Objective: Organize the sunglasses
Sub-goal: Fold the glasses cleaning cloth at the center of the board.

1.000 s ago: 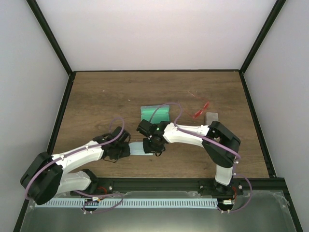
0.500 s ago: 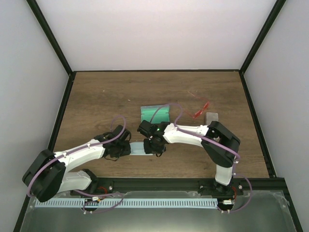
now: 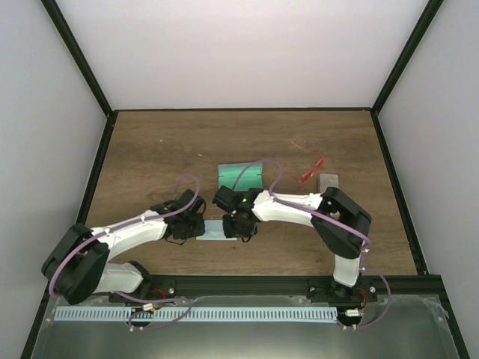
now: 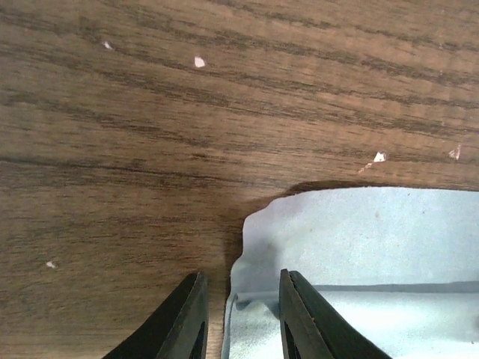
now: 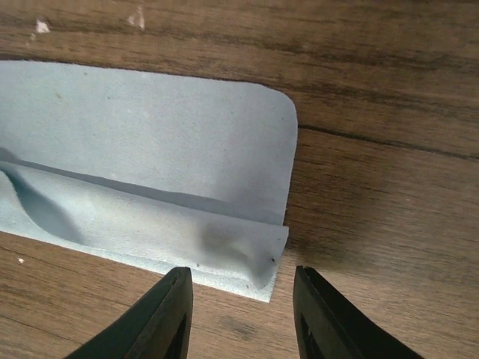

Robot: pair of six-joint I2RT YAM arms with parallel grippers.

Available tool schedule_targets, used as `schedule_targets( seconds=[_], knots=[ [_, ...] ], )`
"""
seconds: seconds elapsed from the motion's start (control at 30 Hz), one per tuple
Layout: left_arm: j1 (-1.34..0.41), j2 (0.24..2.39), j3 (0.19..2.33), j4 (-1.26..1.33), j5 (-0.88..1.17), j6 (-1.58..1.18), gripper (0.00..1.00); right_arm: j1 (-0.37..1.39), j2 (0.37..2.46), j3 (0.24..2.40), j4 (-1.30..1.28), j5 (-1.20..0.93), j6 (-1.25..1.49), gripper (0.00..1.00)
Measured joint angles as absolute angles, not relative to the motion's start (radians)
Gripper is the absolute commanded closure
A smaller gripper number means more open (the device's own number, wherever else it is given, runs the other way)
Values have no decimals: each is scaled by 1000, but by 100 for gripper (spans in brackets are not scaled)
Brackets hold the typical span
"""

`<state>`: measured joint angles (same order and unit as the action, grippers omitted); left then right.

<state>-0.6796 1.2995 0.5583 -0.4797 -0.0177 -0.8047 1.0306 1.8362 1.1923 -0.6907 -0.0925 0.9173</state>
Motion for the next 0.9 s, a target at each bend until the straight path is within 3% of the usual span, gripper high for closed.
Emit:
schedule_targets(
  seconds=[0.43,0.9],
  knots=[
    [-654,1301,571,-506,-25,-780,71,1047,1839,1327,-702,-84,851,69],
    [-503,1053,505,-570,96,-789,66,1143,1943,1399,-644,-26,548,73]
  ],
)
